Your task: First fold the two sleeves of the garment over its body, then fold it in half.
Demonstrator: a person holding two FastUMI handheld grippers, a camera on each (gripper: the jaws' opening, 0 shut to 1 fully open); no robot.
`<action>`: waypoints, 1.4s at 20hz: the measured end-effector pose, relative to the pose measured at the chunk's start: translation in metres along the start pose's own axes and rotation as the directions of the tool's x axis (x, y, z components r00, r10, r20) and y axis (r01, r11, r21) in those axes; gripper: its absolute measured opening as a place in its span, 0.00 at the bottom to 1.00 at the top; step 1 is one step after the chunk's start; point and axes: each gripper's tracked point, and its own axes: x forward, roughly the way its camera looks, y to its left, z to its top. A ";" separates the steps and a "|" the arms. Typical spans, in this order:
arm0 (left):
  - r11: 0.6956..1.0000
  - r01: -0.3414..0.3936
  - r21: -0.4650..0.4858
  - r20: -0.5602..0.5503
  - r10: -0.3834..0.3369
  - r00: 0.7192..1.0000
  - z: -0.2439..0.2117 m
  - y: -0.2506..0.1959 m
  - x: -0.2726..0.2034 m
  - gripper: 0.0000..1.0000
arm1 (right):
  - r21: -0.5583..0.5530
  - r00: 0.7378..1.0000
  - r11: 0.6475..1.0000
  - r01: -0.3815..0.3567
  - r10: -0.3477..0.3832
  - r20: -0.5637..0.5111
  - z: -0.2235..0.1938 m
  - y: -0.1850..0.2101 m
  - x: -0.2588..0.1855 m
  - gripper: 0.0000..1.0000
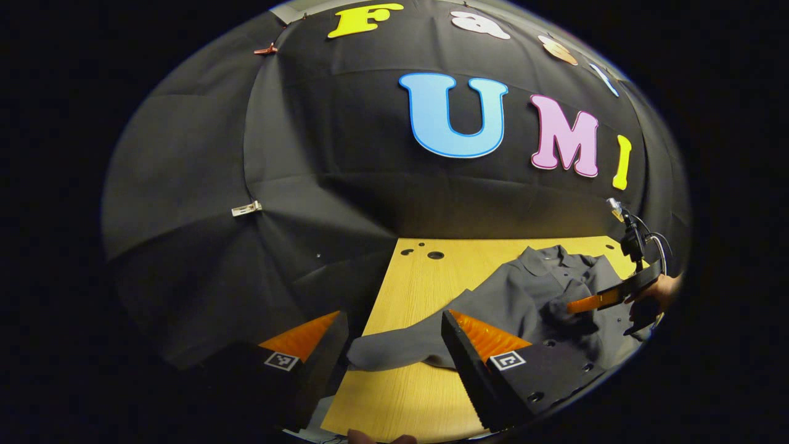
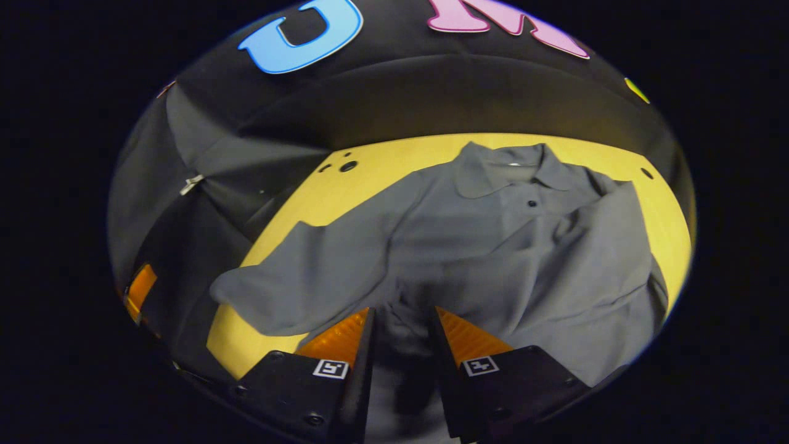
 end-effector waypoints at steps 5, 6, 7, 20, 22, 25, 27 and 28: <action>1.000 -0.013 -0.005 -0.044 0.013 0.999 -0.028 0.001 0.022 0.96 | 0.013 0.993 0.993 -0.117 0.116 0.009 -0.005 0.029 -0.033 0.70; 1.000 -0.021 -0.017 -0.058 0.020 0.998 -0.035 0.003 0.027 0.96 | 0.020 0.993 0.993 -0.113 0.112 0.025 -0.004 0.026 -0.044 0.70; 0.999 -0.028 -0.033 -0.076 0.025 0.997 -0.044 0.004 0.035 0.97 | 0.032 0.993 0.994 -0.108 0.107 0.041 -0.002 0.021 -0.054 0.70; 0.982 -0.165 -0.097 -0.355 0.120 0.927 -0.149 0.023 0.099 0.97 | 0.119 0.991 0.992 0.036 -0.051 0.127 -0.020 -0.063 -0.161 0.70; 0.984 -0.159 -0.074 -0.387 0.118 0.914 -0.159 0.024 0.105 0.96 | 0.128 0.989 0.991 0.049 -0.066 0.132 -0.023 -0.069 -0.169 0.70; 0.991 -0.122 -0.050 -0.374 0.094 0.923 -0.159 0.022 0.112 0.92 | 0.137 0.987 0.988 0.064 -0.083 0.138 -0.027 -0.077 -0.175 0.70; 0.998 -0.067 -0.016 -0.375 0.056 0.925 -0.158 0.014 0.116 0.87 | 0.154 0.985 0.986 0.063 -0.086 0.147 -0.028 -0.081 -0.179 0.70; 0.997 -0.072 -0.001 -0.380 0.066 0.923 -0.150 0.018 0.112 0.53 | 0.163 0.984 0.984 0.065 -0.090 0.153 -0.029 -0.084 -0.183 0.70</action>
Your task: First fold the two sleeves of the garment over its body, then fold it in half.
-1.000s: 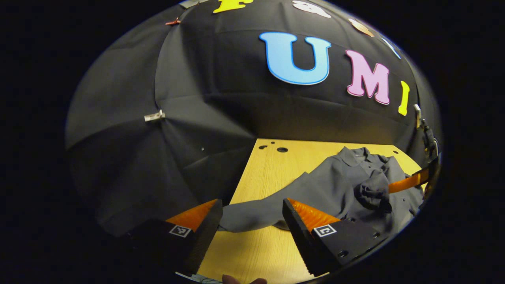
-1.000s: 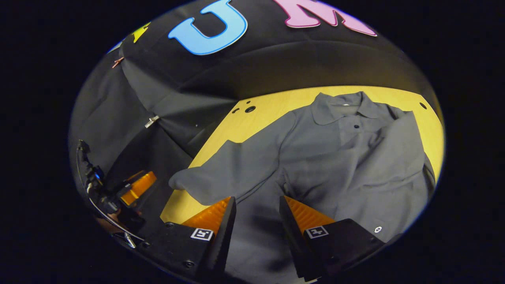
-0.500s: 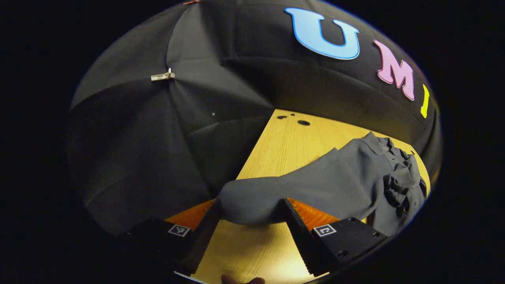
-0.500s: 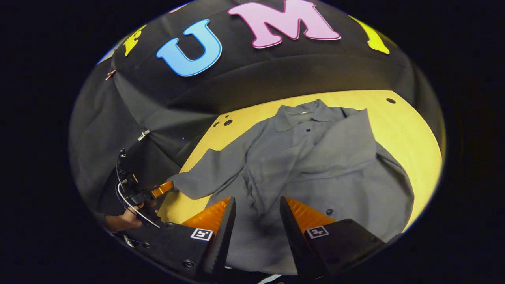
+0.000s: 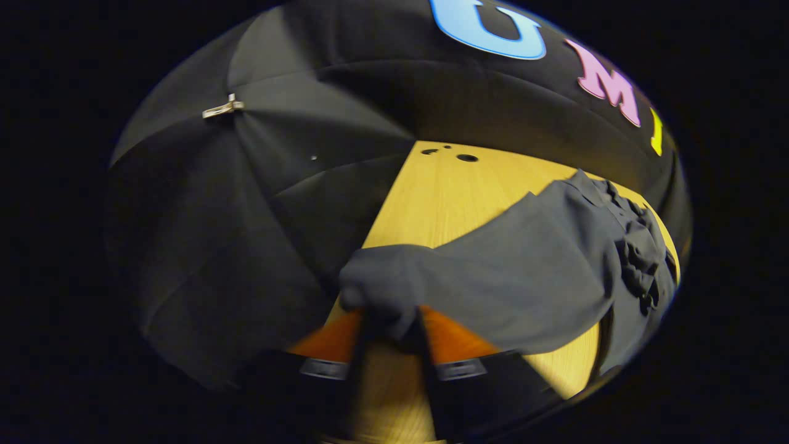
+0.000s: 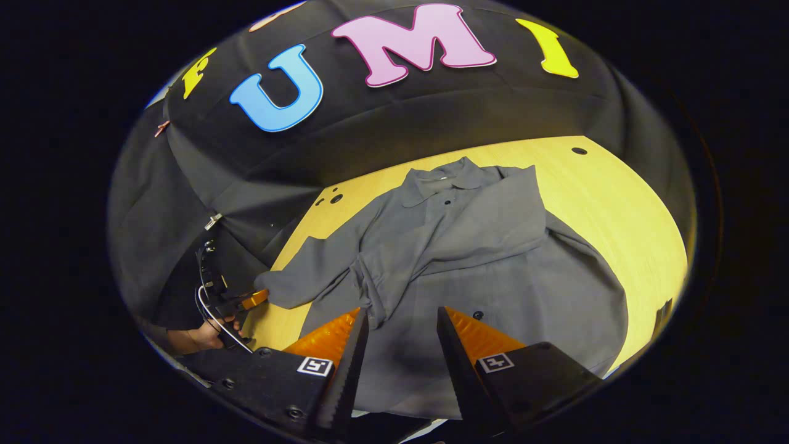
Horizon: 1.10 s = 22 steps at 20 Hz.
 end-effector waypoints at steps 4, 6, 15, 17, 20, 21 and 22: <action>0.998 0.016 -0.057 0.061 -0.012 0.998 0.030 -0.012 -0.025 0.10 | 0.015 1.000 1.000 0.018 -0.019 0.015 0.004 -0.024 -0.008 0.70; 0.998 0.028 -0.055 0.112 -0.021 0.994 0.050 -0.024 -0.050 0.10 | 0.015 0.999 0.999 0.031 -0.031 0.026 0.011 -0.040 -0.014 0.70; 0.983 0.175 -0.052 0.278 -0.155 0.948 0.141 -0.157 -0.153 0.10 | 0.028 0.993 0.996 0.086 -0.088 0.077 0.040 -0.134 -0.038 0.70; 0.974 0.224 -0.039 0.271 -0.206 0.940 0.151 -0.198 -0.170 0.10 | 0.028 0.992 0.995 0.092 -0.094 0.081 0.042 -0.154 -0.041 0.70; 0.957 0.289 -0.012 0.243 -0.277 0.930 0.154 -0.252 -0.191 0.10 | 0.021 0.991 0.994 0.104 -0.105 0.086 0.042 -0.184 -0.048 0.70; 0.952 0.306 0.006 0.239 -0.299 0.924 0.153 -0.272 -0.196 0.07 | 0.026 0.990 0.994 0.105 -0.107 0.088 0.042 -0.193 -0.051 0.70; 0.949 0.315 0.030 0.236 -0.313 0.920 0.151 -0.289 -0.202 0.10 | 0.034 0.990 0.994 0.106 -0.109 0.090 0.043 -0.201 -0.055 0.70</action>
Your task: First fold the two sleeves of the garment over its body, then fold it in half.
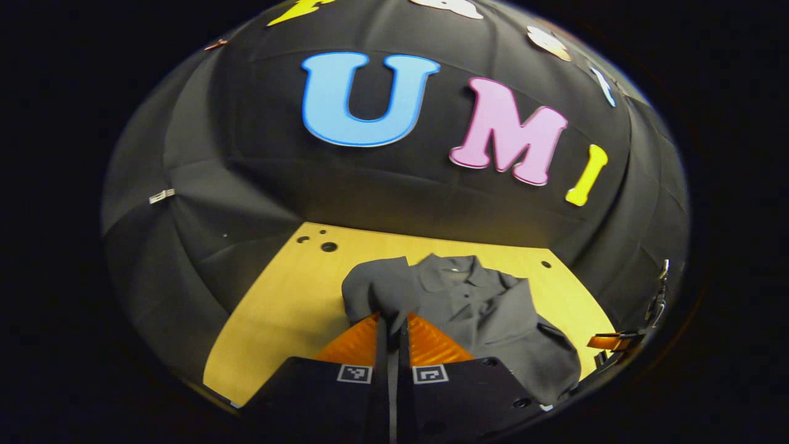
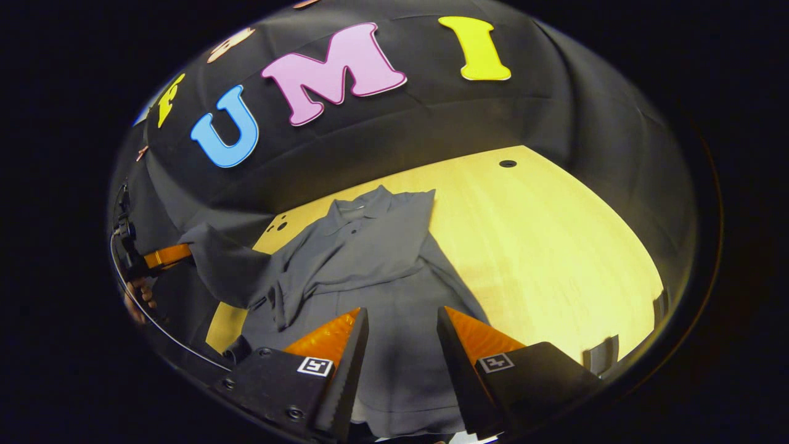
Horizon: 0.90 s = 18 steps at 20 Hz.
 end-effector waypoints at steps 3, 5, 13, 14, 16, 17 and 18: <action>0.999 0.039 0.035 -0.013 -0.039 0.999 -0.008 -0.057 0.006 0.10 | 0.023 1.000 1.000 0.004 -0.004 0.006 -0.001 -0.027 -0.007 0.70; 0.996 0.067 0.059 -0.020 -0.066 0.998 -0.018 -0.096 0.019 0.10 | 0.037 1.000 0.999 0.007 -0.007 -0.002 -0.005 -0.043 -0.009 0.71; 0.966 0.110 0.234 -0.127 -0.081 0.989 -0.090 -0.190 0.094 0.10 | 0.045 0.999 0.999 0.025 -0.024 -0.023 -0.008 -0.089 -0.022 0.71; 0.962 0.114 0.247 -0.140 -0.081 0.987 -0.098 -0.196 0.100 0.10 | 0.048 0.999 0.999 0.026 -0.025 -0.025 -0.009 -0.093 -0.023 0.71; 0.955 0.124 0.271 -0.159 -0.083 0.984 -0.111 -0.207 0.114 0.10 | 0.051 0.999 0.998 0.031 -0.030 -0.031 -0.012 -0.103 -0.024 0.71; 0.951 0.128 0.282 -0.169 -0.082 0.982 -0.118 -0.211 0.121 0.10 | 0.052 0.999 0.998 0.035 -0.033 -0.035 -0.013 -0.108 -0.023 0.71; 0.946 0.134 0.294 -0.181 -0.083 0.980 -0.125 -0.215 0.127 0.10 | 0.056 0.999 0.998 0.037 -0.034 -0.041 -0.016 -0.111 -0.023 0.70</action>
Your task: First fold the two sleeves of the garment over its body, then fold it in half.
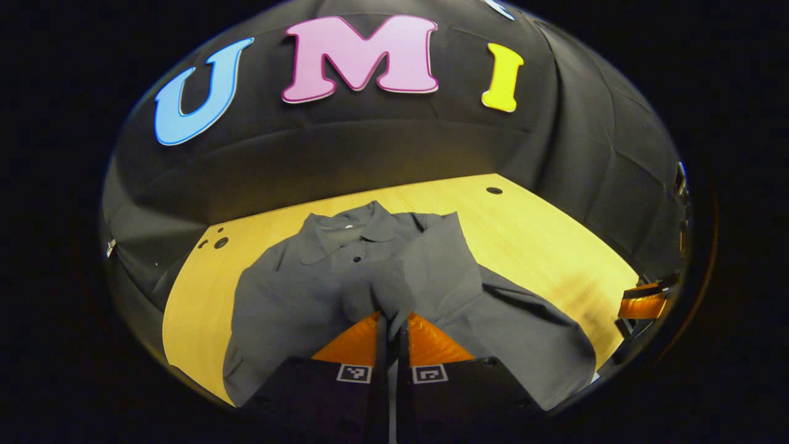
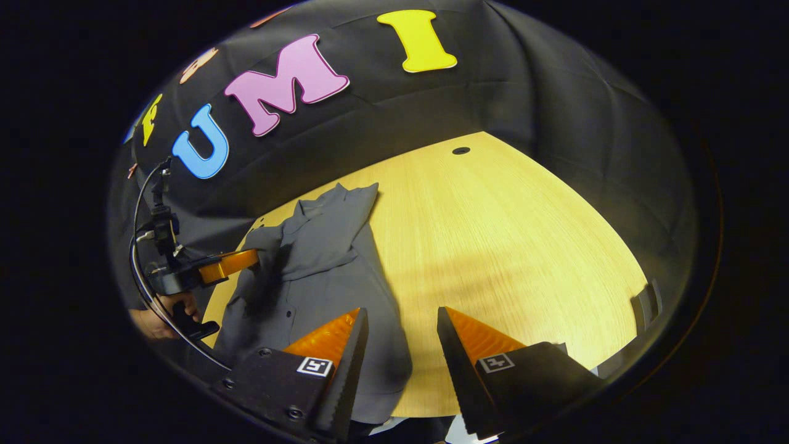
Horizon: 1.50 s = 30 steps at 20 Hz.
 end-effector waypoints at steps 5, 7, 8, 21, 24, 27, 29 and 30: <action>0.999 0.046 -0.007 -0.078 -0.047 0.996 -0.028 -0.020 0.030 0.11 | 0.004 0.999 1.000 -0.007 0.007 -0.036 -0.008 -0.006 0.006 0.71; 0.996 0.086 -0.026 -0.099 -0.088 0.991 -0.036 -0.032 0.035 0.19 | 0.006 0.999 1.000 -0.011 0.011 -0.041 -0.007 -0.007 0.009 0.71; 0.994 0.107 -0.034 -0.097 -0.110 0.989 -0.036 -0.039 0.035 0.26 | 0.006 0.999 1.000 -0.011 0.012 -0.043 -0.007 -0.008 0.011 0.71; 0.922 0.352 -0.159 0.091 -0.342 0.935 -0.012 -0.050 -0.043 0.96 | -0.043 0.995 0.998 -0.043 0.039 -0.094 -0.008 0.013 0.023 0.76; 0.945 0.283 -0.165 0.105 -0.269 0.957 -0.023 0.000 -0.071 0.96 | -0.062 0.992 0.997 -0.053 0.046 -0.115 -0.013 0.025 0.013 0.85; 0.964 0.196 -0.181 0.085 -0.183 0.979 -0.047 0.050 -0.104 0.96 | -0.080 0.990 0.996 -0.043 0.032 -0.135 -0.022 0.032 0.001 0.96; 0.967 0.144 -0.209 0.063 -0.134 0.989 -0.066 0.082 -0.130 0.96 | -0.088 0.988 0.996 -0.033 0.019 -0.154 -0.035 0.037 -0.006 0.96; 0.969 0.116 -0.219 0.049 -0.108 0.993 -0.078 0.094 -0.135 0.96 | -0.096 0.986 0.995 -0.026 0.010 -0.169 -0.044 0.037 -0.009 0.96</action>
